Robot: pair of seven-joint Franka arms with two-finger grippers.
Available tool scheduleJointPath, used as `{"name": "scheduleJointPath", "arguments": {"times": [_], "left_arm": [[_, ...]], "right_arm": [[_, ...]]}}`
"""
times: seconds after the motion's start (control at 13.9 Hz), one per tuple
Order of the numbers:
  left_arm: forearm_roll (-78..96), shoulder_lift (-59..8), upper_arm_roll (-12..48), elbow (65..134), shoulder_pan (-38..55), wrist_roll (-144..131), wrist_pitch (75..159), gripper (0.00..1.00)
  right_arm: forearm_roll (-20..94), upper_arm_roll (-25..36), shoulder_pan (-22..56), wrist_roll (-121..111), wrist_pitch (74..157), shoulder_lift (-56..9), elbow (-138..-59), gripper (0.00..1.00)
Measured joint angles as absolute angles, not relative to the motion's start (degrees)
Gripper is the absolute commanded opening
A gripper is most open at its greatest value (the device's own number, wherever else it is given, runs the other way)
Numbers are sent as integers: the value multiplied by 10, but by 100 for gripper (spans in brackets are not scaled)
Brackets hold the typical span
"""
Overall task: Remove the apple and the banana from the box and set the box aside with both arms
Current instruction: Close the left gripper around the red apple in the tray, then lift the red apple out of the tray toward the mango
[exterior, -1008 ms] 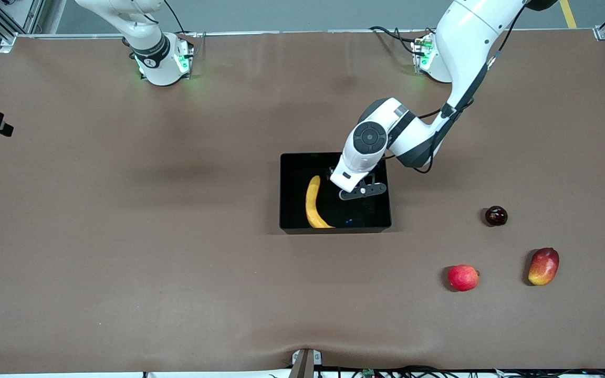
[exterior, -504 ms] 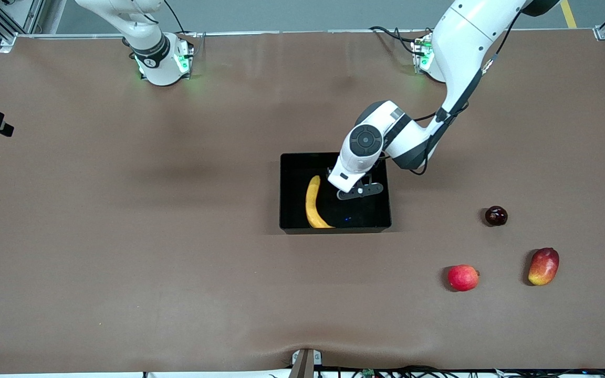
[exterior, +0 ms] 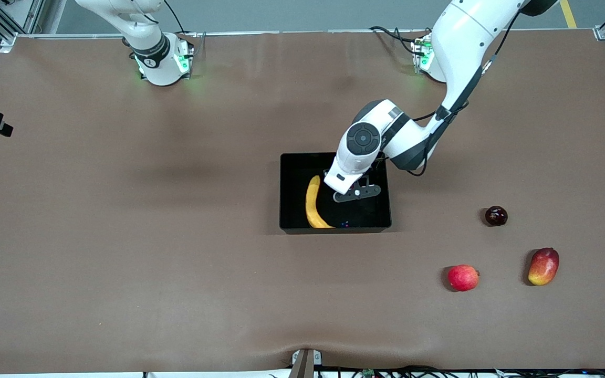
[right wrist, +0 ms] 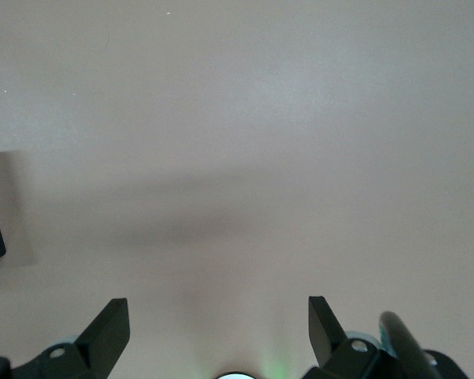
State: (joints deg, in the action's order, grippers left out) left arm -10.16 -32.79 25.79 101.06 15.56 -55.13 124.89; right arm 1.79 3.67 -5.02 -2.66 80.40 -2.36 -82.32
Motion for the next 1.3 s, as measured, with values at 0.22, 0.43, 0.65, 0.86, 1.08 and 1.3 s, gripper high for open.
{"name": "scheduleJointPath", "arguments": {"times": [0.22, 0.43, 0.65, 0.86, 1.08, 1.3], "left_arm": [[-125, -316, 257, 921, 152, -551, 1143, 0], [-162, -305, 251, 853, 143, -549, 1082, 0], [-167, -287, 248, 833, 89, -479, 1064, 0], [-167, -277, 248, 833, 11, -361, 1034, 0], [-167, -280, 246, 837, -56, -251, 1032, 0], [-167, -298, 245, 848, -120, -183, 1057, 0]], "right_arm": [[18, 37, -50, -27, 804, -24, -823, 100], [18, 37, -50, -27, 804, -24, -823, 100], [18, 37, -50, -27, 804, -24, -823, 100], [18, 37, -50, -27, 804, -24, -823, 100], [18, 37, -50, -27, 804, -24, -823, 100], [18, 37, -50, -27, 804, -24, -823, 100]]}}
